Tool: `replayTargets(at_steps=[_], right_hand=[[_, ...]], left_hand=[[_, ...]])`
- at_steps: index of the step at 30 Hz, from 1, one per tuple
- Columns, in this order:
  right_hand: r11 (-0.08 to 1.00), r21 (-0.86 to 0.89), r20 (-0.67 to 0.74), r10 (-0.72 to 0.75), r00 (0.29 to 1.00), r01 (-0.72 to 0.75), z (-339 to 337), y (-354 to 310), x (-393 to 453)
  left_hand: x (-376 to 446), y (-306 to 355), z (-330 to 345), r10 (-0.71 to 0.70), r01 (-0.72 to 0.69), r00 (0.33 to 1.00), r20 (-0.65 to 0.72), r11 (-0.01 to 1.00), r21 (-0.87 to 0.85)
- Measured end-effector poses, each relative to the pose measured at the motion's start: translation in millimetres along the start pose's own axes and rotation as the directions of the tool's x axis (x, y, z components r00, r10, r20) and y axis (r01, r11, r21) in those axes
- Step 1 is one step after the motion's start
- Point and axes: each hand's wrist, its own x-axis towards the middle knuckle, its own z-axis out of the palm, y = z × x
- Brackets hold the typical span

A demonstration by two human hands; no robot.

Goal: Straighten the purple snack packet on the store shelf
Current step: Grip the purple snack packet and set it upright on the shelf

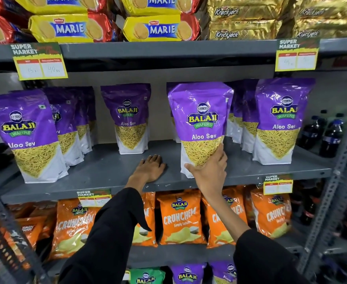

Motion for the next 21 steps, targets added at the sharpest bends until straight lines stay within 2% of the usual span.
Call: replayTargets(at_steps=[8,21], right_hand=[[0.999,0.030,0.015,-0.029,0.999,0.029,-7.5,7.2,-4.6],[0.999,-0.048,-0.014,-0.015,1.000,0.014,19.9,0.0,3.3]], left_hand=[[-3.0,-2.8,-2.3,0.019,-0.017,1.000,0.024,0.997,-0.078],[-8.6,0.2,2.0,0.027,-0.027,1.000,-0.015,1.000,0.011]])
